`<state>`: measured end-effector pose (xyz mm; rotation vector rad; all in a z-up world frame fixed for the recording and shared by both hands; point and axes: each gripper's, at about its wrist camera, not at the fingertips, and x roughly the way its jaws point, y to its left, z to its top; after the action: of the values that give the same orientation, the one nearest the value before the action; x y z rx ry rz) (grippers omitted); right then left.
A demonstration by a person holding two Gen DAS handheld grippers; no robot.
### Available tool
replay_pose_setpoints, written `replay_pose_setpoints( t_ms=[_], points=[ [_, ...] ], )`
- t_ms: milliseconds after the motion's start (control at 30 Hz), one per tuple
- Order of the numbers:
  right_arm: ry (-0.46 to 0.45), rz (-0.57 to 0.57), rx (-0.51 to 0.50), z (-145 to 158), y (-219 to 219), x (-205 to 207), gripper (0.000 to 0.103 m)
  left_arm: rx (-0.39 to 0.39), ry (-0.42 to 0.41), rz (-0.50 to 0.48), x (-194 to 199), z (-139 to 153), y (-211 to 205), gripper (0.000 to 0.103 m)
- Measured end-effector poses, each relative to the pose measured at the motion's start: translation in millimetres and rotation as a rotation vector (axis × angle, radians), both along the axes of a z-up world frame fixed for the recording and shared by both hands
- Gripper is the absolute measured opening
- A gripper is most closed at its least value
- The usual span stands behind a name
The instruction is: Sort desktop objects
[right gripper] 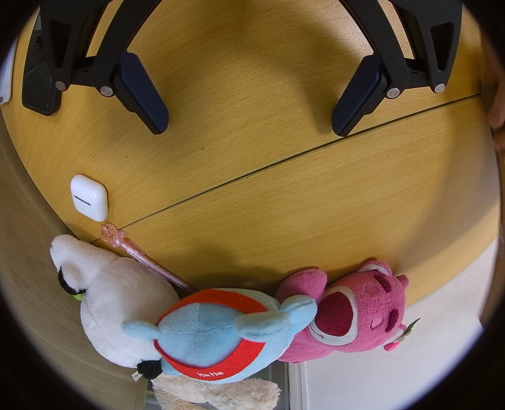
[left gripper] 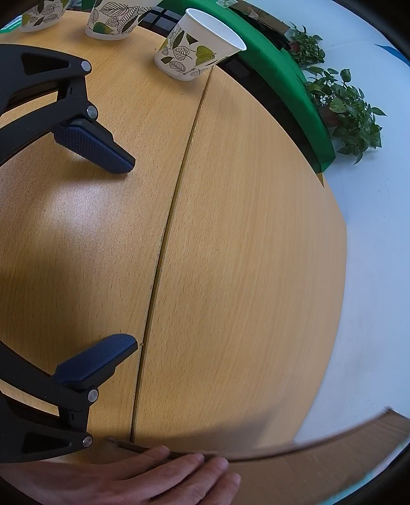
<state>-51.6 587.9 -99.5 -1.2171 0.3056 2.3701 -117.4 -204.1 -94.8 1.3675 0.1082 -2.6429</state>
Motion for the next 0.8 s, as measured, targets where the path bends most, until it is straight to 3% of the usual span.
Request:
replay_pose_setpoints(
  t_ms=[800],
  points=[
    [0.001,0.0,-0.001,0.6,4.2,-2.1,0.103,0.0,0.002,-0.001,-0.3,-0.2,0.0,0.103]
  ],
)
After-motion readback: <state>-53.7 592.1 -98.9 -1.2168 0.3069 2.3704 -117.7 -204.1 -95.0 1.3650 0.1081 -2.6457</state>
